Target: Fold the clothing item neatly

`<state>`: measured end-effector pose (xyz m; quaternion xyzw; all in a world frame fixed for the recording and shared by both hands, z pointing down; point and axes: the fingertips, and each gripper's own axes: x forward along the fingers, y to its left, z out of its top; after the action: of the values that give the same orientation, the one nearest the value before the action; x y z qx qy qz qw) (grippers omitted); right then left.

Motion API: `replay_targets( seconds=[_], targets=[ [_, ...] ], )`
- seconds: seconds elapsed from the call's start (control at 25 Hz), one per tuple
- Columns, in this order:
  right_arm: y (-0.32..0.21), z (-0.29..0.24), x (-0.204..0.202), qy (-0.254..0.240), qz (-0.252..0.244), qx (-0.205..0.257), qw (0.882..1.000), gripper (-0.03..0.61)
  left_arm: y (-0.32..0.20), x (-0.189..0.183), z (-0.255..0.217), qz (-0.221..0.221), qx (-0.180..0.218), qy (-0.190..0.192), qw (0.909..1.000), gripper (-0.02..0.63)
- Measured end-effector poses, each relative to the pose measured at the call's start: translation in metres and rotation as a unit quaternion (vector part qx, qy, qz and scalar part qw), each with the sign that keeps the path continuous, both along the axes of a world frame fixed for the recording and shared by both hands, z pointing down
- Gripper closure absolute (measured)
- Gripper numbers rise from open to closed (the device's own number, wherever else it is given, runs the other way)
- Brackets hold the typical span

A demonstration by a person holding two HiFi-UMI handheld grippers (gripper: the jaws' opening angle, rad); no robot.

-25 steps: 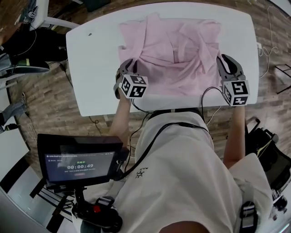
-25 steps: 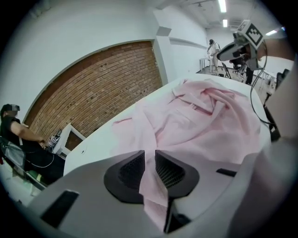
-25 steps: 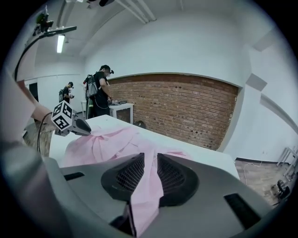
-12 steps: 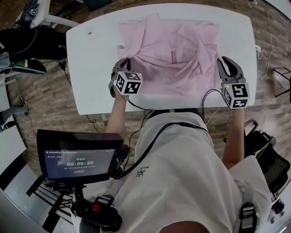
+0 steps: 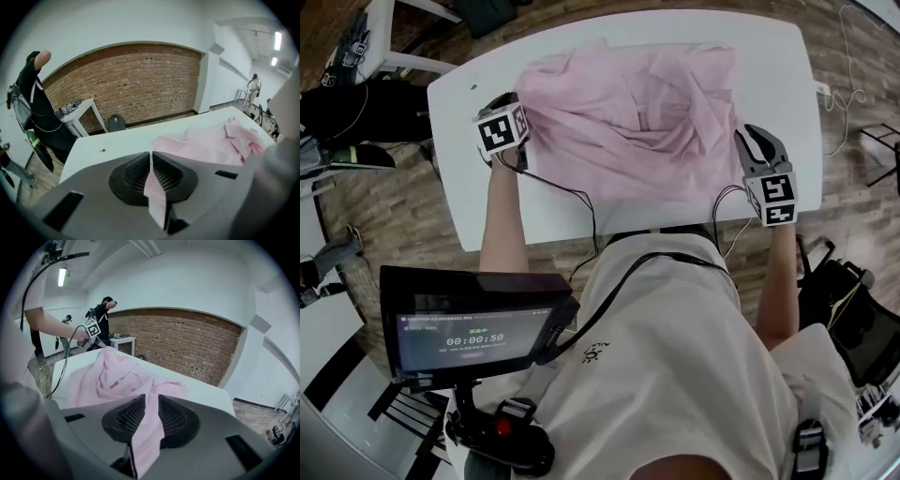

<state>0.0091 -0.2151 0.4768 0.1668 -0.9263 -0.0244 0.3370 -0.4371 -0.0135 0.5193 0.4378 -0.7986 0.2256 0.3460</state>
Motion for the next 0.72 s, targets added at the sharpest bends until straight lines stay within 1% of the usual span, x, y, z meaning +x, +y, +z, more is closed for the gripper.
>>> replay_targets(
  seconds=[0.08,0.24,0.36,0.4,0.44,0.52,0.56,0.6,0.64,0.72],
  targets=[
    [0.005,0.003,0.007,0.013,0.002,-0.002,1.0,0.492,-0.003,-0.019,0.007,-0.004,-0.018,0.01,0.9998,0.592],
    [0.009,0.015,0.018,0.027,0.005,-0.018,0.999,0.492,-0.014,-0.045,0.025,-0.034,-0.027,0.048,0.9979,0.592],
    [0.012,0.019,0.014,0.032,-0.005,-0.028,0.999,0.492,-0.02,-0.055,0.048,-0.049,-0.047,0.055,0.9961,0.592],
    [0.014,0.02,0.009,0.027,-0.009,-0.034,0.999,0.492,-0.021,-0.057,0.05,-0.053,-0.045,0.05,0.9963,0.592],
    [0.015,0.022,0.003,0.018,-0.012,-0.045,0.999,0.492,-0.024,-0.058,0.048,-0.056,-0.035,0.041,0.9969,0.573],
    [0.022,0.033,-0.014,0.003,-0.018,-0.081,0.997,0.491,-0.03,-0.058,0.036,-0.057,-0.003,0.021,0.9982,0.502],
    [0.027,0.04,-0.02,0.004,-0.022,-0.096,0.995,0.47,-0.032,-0.056,0.028,-0.054,0.01,0.012,0.9984,0.464],
    [0.031,0.046,-0.023,0.013,-0.026,-0.103,0.994,0.409,-0.032,-0.052,0.018,-0.051,0.018,-0.002,0.9985,0.446],
    [0.035,0.05,-0.024,0.025,-0.027,-0.103,0.994,0.39,-0.03,-0.049,0.005,-0.049,0.024,-0.021,0.9983,0.445],
    [0.042,0.056,-0.023,0.043,-0.023,-0.092,0.995,0.39,-0.024,-0.041,-0.028,-0.047,0.038,-0.065,0.9961,0.445]
  ],
)
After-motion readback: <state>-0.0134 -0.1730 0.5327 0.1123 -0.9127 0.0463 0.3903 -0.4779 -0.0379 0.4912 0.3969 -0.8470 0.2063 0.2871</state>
